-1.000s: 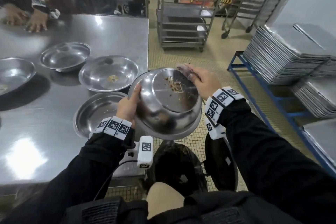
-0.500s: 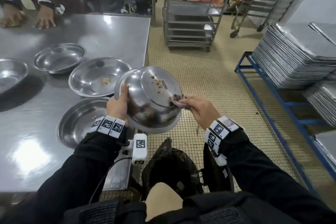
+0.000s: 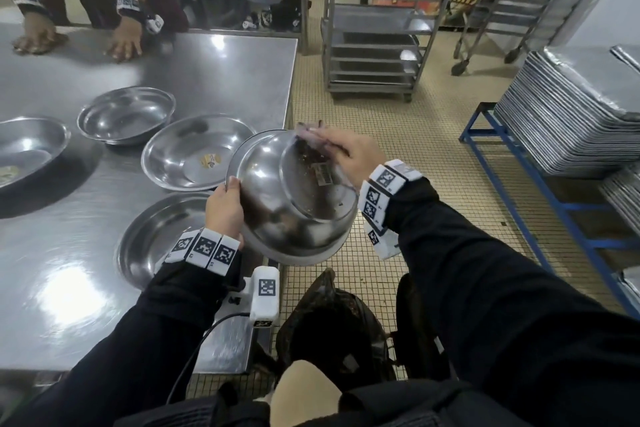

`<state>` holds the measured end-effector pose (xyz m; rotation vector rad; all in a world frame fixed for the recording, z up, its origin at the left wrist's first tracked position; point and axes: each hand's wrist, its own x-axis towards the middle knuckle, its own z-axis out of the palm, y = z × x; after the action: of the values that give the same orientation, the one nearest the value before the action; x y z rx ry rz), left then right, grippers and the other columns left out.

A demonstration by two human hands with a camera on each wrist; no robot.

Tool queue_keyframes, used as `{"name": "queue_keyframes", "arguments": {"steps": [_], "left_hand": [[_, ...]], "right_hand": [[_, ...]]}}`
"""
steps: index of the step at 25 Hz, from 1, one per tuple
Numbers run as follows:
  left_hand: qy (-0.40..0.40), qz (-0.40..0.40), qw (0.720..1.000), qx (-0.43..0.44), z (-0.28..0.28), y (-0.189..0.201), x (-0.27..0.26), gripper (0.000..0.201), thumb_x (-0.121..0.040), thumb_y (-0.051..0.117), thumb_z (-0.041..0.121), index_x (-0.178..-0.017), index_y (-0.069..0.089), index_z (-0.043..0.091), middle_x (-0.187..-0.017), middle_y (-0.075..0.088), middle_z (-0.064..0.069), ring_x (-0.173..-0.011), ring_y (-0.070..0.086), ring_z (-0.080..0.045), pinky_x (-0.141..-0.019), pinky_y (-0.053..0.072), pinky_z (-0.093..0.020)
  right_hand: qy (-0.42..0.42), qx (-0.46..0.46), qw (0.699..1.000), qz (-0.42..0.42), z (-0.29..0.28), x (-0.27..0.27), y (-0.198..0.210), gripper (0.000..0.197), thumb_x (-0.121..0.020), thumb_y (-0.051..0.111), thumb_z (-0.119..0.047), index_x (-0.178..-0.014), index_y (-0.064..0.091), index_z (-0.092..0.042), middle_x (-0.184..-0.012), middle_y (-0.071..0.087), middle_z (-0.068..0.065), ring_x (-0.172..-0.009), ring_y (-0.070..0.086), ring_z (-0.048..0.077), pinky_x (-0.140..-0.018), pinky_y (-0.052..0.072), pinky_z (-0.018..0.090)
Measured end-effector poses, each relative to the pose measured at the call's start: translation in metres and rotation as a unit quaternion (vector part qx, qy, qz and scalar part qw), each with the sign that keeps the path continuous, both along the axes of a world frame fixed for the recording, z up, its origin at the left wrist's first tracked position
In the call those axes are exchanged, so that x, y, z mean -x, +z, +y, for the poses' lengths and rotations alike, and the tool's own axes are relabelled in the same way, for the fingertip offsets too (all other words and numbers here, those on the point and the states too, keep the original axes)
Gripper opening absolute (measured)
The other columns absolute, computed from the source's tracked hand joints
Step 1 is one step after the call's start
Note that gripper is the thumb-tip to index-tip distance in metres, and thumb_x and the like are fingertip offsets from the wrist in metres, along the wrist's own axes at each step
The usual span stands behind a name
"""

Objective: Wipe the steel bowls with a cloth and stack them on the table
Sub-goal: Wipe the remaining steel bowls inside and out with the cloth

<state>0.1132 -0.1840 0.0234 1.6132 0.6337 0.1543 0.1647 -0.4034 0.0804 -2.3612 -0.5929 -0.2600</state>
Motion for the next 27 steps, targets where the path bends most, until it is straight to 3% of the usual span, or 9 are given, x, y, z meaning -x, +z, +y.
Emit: {"name": "queue_keyframes", "arguments": {"steps": [4, 7, 9, 12, 15, 17, 19, 22, 27], "left_hand": [[0.001, -0.002, 1.0, 0.001, 0.007, -0.002, -0.005, 0.044, -0.103, 0.036, 0.037, -0.123, 0.057, 0.003, -0.12, 0.057, -0.007, -0.114, 0.054, -0.026, -0.106, 0.04, -0.042], [0.01, -0.01, 1.0, 0.005, 0.01, -0.004, -0.005, 0.041, -0.104, 0.036, 0.035, -0.119, 0.058, 0.004, -0.118, 0.059, -0.013, -0.11, 0.055, -0.027, -0.105, 0.041, -0.04], [0.019, -0.017, 1.0, 0.012, 0.011, -0.005, -0.004, 0.037, -0.103, 0.038, 0.035, -0.116, 0.06, 0.007, -0.117, 0.06, -0.012, -0.109, 0.056, -0.026, -0.104, 0.042, -0.039], [0.018, -0.02, 0.999, 0.024, 0.011, -0.008, -0.002, 0.029, -0.103, 0.039, 0.034, -0.096, 0.06, 0.015, -0.114, 0.063, -0.014, -0.113, 0.058, -0.03, -0.105, 0.042, -0.043], [-0.001, -0.026, 0.999, 0.023, 0.011, -0.008, 0.005, 0.031, -0.104, 0.037, 0.032, -0.101, 0.061, 0.013, -0.11, 0.062, -0.008, -0.11, 0.058, -0.026, -0.104, 0.043, -0.039], [-0.013, -0.034, 0.999, 0.019, 0.007, -0.007, 0.009, 0.033, -0.103, 0.038, 0.032, -0.108, 0.062, 0.012, -0.112, 0.063, -0.007, -0.108, 0.059, -0.024, -0.104, 0.043, -0.039], [-0.033, -0.037, 0.999, 0.019, 0.002, -0.005, 0.013, 0.031, -0.102, 0.039, 0.034, -0.093, 0.064, 0.018, -0.104, 0.066, -0.004, -0.105, 0.06, -0.022, -0.102, 0.045, -0.041], [-0.046, -0.034, 0.998, 0.039, -0.002, -0.008, 0.011, 0.033, -0.095, 0.043, 0.043, -0.081, 0.068, 0.027, -0.101, 0.07, -0.002, -0.104, 0.064, -0.024, -0.101, 0.046, -0.046], [-0.042, -0.029, 0.996, 0.074, -0.001, -0.003, 0.008, 0.029, -0.099, 0.041, 0.04, -0.105, 0.065, 0.023, -0.115, 0.067, -0.005, -0.108, 0.063, -0.024, -0.101, 0.047, -0.044]], "right_hand": [[0.078, 0.059, 0.995, 0.024, -0.003, 0.019, -0.027, 0.043, -0.093, 0.054, -0.009, -0.132, 0.052, -0.026, -0.133, 0.056, 0.007, -0.112, 0.058, 0.024, -0.098, 0.048, 0.033], [0.112, 0.065, 0.99, 0.049, -0.02, 0.045, -0.052, 0.037, -0.093, 0.054, -0.011, -0.128, 0.057, -0.024, -0.135, 0.054, 0.004, -0.118, 0.057, 0.021, -0.099, 0.048, 0.034], [0.111, 0.075, 0.989, 0.062, -0.034, 0.061, -0.066, 0.034, -0.093, 0.054, -0.012, -0.125, 0.06, -0.021, -0.132, 0.057, 0.004, -0.115, 0.058, 0.016, -0.098, 0.048, 0.027], [0.037, -0.005, 0.992, 0.123, -0.046, 0.081, -0.072, 0.036, -0.095, 0.052, -0.013, -0.128, 0.056, -0.026, -0.099, 0.07, -0.001, -0.068, 0.06, -0.003, -0.063, 0.051, 0.012], [-0.067, -0.116, 0.983, 0.126, -0.038, 0.081, -0.054, 0.039, -0.096, 0.049, -0.018, -0.132, 0.047, -0.033, -0.064, 0.061, -0.009, -0.042, 0.05, 0.001, -0.043, 0.044, 0.016], [-0.069, -0.133, 0.986, 0.072, -0.025, 0.068, -0.035, 0.039, -0.097, 0.05, -0.018, -0.134, 0.048, -0.027, -0.069, 0.062, -0.01, -0.045, 0.053, -0.002, -0.044, 0.043, 0.01], [-0.043, -0.112, 0.992, 0.026, -0.009, 0.053, -0.021, 0.038, -0.096, 0.051, -0.019, -0.134, 0.05, -0.024, -0.088, 0.067, -0.007, -0.06, 0.058, -0.004, -0.056, 0.048, 0.008], [0.013, -0.061, 0.998, -0.001, 0.009, 0.046, -0.022, 0.037, -0.094, 0.053, -0.019, -0.131, 0.054, -0.023, -0.12, 0.065, 0.002, -0.093, 0.064, 0.011, -0.08, 0.048, 0.012], [0.029, -0.086, 0.993, 0.07, -0.004, 0.088, -0.06, 0.037, -0.093, 0.055, -0.012, -0.128, 0.057, -0.024, -0.127, 0.06, 0.005, -0.1, 0.062, 0.011, -0.082, 0.054, 0.021]]}}
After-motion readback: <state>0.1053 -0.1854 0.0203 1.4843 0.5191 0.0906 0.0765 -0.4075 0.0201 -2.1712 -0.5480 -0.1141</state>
